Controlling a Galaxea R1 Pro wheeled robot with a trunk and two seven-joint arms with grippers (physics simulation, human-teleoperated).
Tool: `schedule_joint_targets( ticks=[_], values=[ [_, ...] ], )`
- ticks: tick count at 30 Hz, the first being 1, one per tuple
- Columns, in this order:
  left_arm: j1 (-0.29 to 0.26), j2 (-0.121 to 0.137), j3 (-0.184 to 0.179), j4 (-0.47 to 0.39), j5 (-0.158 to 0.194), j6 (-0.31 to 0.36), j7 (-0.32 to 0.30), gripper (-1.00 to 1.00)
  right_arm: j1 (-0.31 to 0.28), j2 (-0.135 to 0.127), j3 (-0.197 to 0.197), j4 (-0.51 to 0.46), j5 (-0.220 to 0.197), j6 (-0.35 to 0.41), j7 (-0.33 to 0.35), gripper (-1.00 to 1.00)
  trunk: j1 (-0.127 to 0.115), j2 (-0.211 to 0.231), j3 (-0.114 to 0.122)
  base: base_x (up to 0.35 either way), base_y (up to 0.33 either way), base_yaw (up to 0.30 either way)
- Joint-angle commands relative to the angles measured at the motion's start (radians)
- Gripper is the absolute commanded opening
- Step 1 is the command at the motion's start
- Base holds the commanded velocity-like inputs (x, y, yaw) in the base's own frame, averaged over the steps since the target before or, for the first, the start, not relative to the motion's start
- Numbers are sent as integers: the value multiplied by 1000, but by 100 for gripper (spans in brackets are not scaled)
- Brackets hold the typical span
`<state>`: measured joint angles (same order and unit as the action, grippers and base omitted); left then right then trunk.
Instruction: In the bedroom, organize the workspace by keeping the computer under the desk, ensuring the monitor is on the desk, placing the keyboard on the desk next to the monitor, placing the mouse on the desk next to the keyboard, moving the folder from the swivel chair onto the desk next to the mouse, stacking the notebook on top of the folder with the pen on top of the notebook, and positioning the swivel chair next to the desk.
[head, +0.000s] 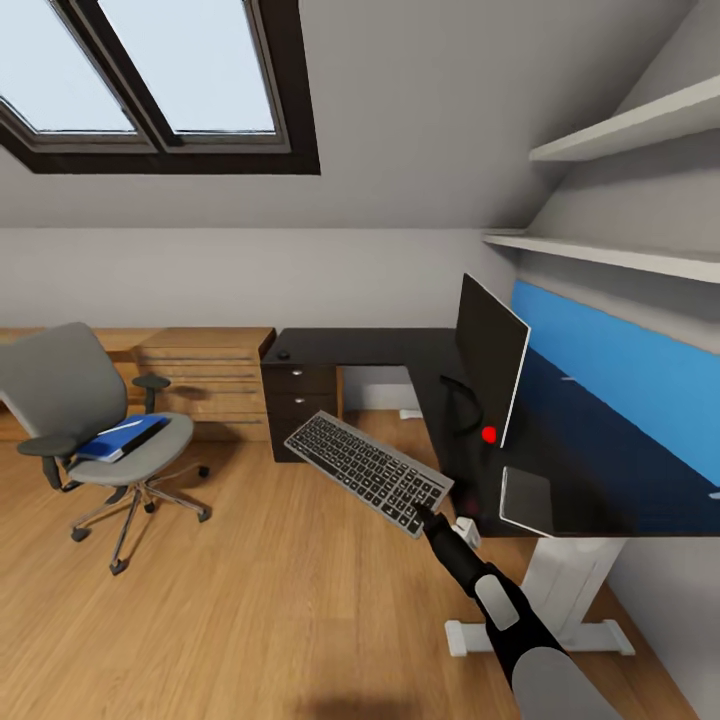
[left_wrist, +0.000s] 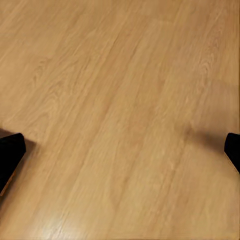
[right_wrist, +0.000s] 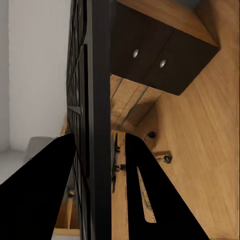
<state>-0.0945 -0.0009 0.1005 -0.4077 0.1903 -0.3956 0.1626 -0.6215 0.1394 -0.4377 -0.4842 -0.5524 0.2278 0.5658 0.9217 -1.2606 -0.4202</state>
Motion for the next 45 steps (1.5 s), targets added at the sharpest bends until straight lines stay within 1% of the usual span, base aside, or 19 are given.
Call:
schedule_joint_targets(
  ticks=[1, 3, 4, 6, 7, 9, 16, 20, 38, 45],
  values=[
    [-1, 0, 0, 8, 7, -14, 0, 100, -1, 1, -6, -1, -9, 10, -5, -100, -4, 7, 2, 0, 0, 0],
    [-1, 0, 0, 36, 6, -49, 0, 100, 0, 3, -6, -1, -11, 10, -43, -100, -12, 21, 8, 0, 0, 0],
    [-1, 0, 0, 41, 6, -59, 0, 100, 0, 3, -7, -1, -12, 10, -54, -100, -15, 28, 12, 0, 0, 0],
    [-1, 0, 0, 53, 7, -102, 0, 100, -1, 3, -7, -1, -13, 10, -87, -100, -23, 42, 18, 0, 0, 0],
    [-1, 0, 1, 57, 7, -117, 0, 100, -1, 3, -7, -1, -13, 10, -96, -100, -27, 49, 21, 0, 0, 0],
    [-1, -1, 1, 60, 7, -132, 0, 100, -1, 3, -7, -1, -14, 10, -106, -100, -27, 49, 21, 0, 0, 0],
    [-1, 1, 2, 63, 8, -141, 0, 100, 0, 3, -7, -1, -14, 10, -111, -100, -27, 49, 21, 3, 1, 0],
    [-1, 1, 2, 64, 8, -141, 0, 100, 0, 3, -7, 0, -14, 10, -111, -100, -27, 49, 21, 140, 134, 0],
    [-1, 1, 2, 65, 8, -141, 0, 100, 0, 2, -9, 0, -14, 11, -110, -100, -27, 49, 21, 236, 249, 0],
    [-1, 1, 2, 65, 8, -141, 0, 100, 0, 0, -10, -1, -15, -13, -110, -100, -27, 49, 21, 308, 96, 0]
  ],
)
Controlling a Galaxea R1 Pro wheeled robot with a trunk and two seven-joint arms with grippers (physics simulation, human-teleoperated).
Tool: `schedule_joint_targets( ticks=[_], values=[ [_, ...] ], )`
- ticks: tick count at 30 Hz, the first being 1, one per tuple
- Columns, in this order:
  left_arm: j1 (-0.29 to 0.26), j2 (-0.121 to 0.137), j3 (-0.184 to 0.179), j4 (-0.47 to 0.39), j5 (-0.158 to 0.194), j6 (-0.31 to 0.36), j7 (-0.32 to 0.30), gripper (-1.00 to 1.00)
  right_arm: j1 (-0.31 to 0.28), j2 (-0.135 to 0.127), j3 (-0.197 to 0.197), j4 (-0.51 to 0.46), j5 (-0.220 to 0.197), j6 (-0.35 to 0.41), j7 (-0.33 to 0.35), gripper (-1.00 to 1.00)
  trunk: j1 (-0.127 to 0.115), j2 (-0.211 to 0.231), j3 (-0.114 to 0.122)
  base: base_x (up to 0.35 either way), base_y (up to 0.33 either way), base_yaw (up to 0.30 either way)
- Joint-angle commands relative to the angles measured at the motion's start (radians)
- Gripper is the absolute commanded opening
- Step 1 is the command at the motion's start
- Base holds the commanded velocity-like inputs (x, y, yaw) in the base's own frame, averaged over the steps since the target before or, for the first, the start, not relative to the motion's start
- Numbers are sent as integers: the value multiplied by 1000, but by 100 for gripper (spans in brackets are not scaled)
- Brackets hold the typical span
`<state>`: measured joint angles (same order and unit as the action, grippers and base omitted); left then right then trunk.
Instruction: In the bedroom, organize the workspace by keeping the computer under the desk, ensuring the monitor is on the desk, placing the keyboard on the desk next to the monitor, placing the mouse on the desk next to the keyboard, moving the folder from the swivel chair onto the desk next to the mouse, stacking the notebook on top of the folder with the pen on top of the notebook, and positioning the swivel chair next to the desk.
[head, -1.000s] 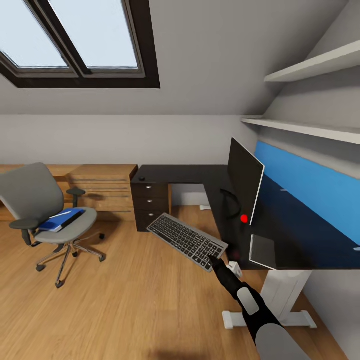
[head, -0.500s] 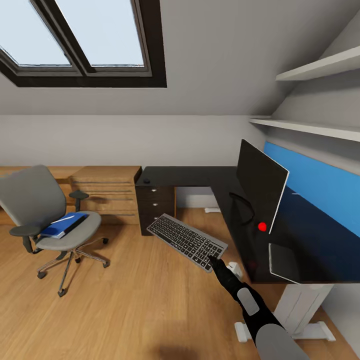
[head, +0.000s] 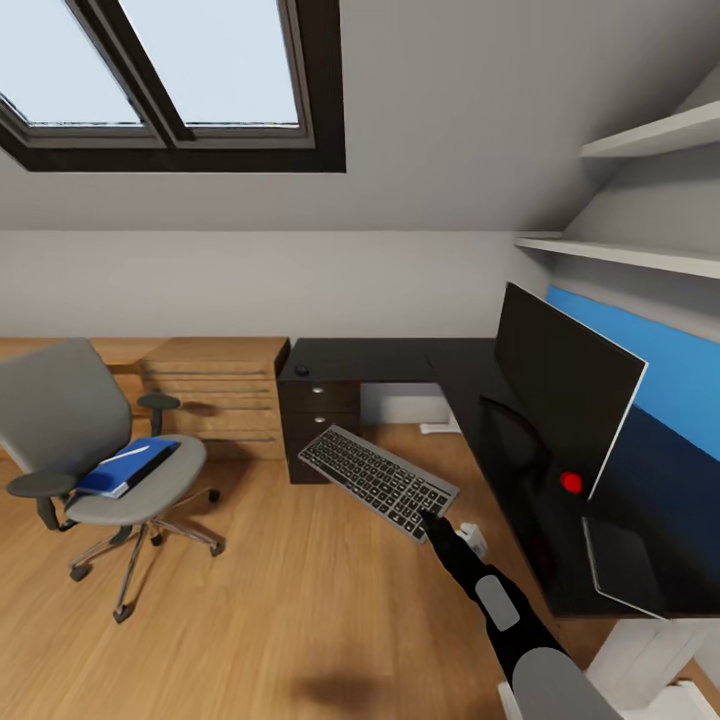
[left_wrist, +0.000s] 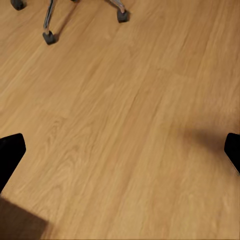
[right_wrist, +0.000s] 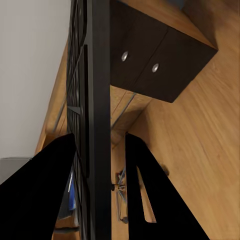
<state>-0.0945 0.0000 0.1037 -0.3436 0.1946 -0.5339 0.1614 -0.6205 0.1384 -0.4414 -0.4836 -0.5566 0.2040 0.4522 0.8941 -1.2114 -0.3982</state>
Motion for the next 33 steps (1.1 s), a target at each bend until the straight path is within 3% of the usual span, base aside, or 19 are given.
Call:
schedule_joint_targets(
  ticks=[1, 33],
  values=[
    [-1, 0, -1, 1, 3, -3, 1, 100, -1, 1, -6, -1, -11, 9, 3, -100, 1, -1, -1, 328, 22, 0],
    [-1, 0, -5, 29, 3, -1, 1, 100, -1, -6, -5, 0, -12, 2, 11, -100, 1, -1, -1, 334, 2, 0]
  ],
)
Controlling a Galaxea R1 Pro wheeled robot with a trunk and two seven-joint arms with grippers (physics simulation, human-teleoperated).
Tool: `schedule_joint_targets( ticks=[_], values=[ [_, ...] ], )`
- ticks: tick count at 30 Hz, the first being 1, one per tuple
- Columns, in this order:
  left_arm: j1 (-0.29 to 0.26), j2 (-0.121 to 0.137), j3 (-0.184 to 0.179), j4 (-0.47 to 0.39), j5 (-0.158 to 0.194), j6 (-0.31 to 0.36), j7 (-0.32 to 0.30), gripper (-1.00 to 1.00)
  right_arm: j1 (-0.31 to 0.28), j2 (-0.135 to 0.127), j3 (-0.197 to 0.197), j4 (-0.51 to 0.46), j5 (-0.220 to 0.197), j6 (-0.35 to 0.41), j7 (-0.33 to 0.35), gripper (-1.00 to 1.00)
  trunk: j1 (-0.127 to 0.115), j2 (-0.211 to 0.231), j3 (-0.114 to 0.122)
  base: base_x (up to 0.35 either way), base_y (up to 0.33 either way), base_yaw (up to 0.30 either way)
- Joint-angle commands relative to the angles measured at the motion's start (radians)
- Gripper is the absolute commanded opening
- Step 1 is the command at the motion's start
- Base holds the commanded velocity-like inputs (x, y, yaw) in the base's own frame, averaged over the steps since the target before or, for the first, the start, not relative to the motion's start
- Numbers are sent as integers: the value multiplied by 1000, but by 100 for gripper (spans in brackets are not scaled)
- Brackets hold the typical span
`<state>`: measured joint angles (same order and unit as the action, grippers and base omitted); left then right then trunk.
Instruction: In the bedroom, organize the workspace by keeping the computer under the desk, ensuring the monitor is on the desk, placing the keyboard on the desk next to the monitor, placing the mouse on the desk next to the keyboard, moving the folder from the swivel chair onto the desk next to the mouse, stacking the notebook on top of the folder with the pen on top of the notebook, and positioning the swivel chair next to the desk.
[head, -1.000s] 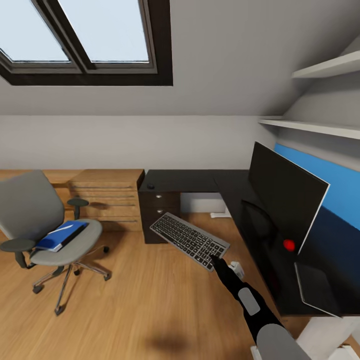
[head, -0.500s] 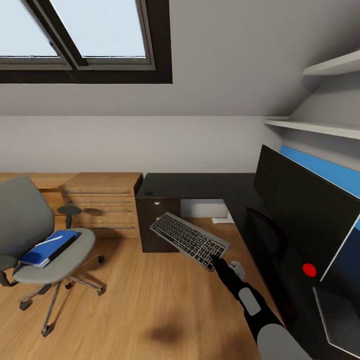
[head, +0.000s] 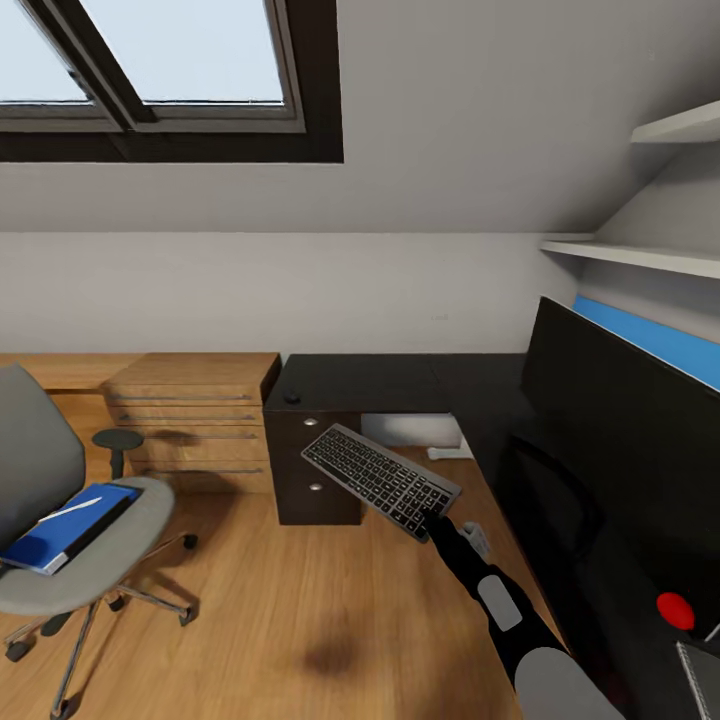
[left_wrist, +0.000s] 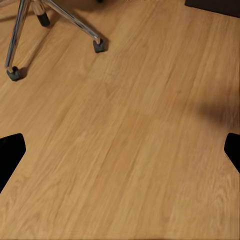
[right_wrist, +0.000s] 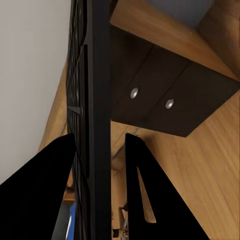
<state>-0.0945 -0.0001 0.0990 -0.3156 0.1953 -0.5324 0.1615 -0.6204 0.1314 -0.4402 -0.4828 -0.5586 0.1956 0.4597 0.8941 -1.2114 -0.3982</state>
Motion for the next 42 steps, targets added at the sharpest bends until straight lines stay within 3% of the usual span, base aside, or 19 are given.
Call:
schedule_joint_targets(
  ticks=[1, 42],
  values=[
    [-1, 0, -1, 1, 3, -3, 1, 100, -1, 1, -7, -1, -10, 10, 4, -100, 1, -1, -1, 335, 0, 0],
    [-1, 2, 1, 6, 3, -1, 1, 100, -1, -1, -8, -3, -14, 16, 17, -100, 1, -1, -1, 335, 0, 0]
  ],
)
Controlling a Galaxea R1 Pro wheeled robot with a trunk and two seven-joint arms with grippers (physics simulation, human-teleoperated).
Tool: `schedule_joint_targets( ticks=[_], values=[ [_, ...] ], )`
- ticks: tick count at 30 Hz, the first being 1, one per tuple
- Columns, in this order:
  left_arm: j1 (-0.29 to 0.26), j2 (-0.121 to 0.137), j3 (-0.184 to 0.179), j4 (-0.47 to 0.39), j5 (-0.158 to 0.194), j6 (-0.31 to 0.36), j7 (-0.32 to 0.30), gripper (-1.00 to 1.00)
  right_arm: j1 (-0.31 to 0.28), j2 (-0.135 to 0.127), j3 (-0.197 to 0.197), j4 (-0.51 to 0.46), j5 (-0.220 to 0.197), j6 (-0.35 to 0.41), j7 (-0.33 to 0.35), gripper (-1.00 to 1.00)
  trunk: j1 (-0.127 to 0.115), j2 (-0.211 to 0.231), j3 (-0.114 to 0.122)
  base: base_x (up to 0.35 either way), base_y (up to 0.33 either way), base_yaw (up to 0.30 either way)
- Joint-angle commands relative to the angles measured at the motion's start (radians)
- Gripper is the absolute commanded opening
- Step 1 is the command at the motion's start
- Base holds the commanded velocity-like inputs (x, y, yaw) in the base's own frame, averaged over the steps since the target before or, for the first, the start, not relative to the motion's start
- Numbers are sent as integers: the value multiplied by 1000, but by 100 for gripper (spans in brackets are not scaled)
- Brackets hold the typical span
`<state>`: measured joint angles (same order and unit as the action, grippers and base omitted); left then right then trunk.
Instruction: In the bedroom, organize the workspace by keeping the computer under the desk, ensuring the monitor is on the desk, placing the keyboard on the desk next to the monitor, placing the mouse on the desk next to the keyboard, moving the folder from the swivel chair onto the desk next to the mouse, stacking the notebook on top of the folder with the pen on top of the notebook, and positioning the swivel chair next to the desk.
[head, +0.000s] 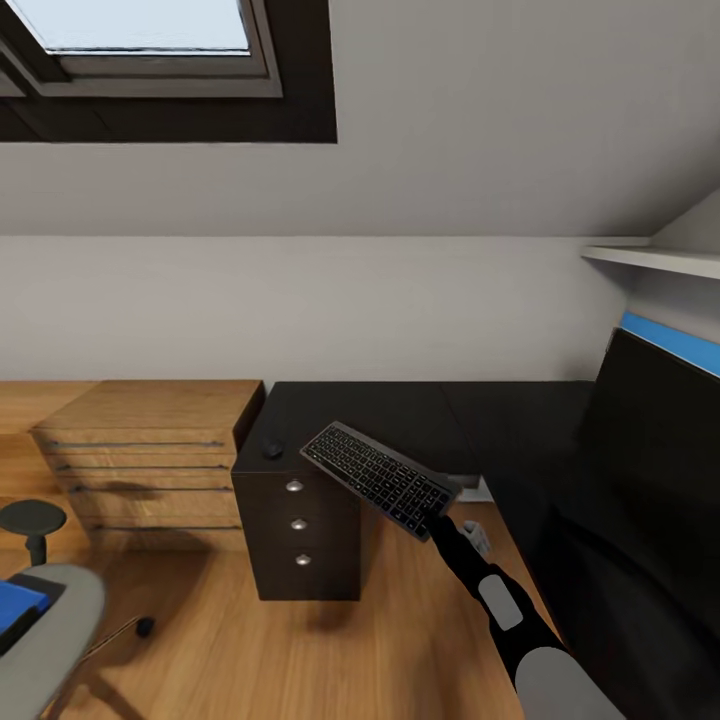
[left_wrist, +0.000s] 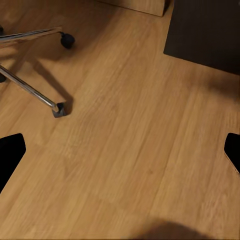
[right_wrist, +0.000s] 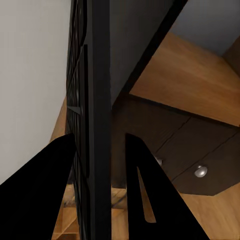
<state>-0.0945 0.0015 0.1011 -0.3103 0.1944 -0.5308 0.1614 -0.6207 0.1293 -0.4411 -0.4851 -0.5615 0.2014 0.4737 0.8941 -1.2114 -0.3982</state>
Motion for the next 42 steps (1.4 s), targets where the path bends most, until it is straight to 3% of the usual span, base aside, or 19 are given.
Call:
schedule_joint_targets(
  ticks=[1, 42],
  values=[
    [-1, 0, -1, 0, 3, -3, 1, 100, -1, 1, -7, -1, -11, 10, 3, -100, 1, -1, -1, 335, 0, 0],
    [-1, 0, 0, 0, 3, -5, 1, 100, -1, 0, -8, -1, -12, 12, 3, -100, 1, -1, -1, 249, 0, 0]
  ],
)
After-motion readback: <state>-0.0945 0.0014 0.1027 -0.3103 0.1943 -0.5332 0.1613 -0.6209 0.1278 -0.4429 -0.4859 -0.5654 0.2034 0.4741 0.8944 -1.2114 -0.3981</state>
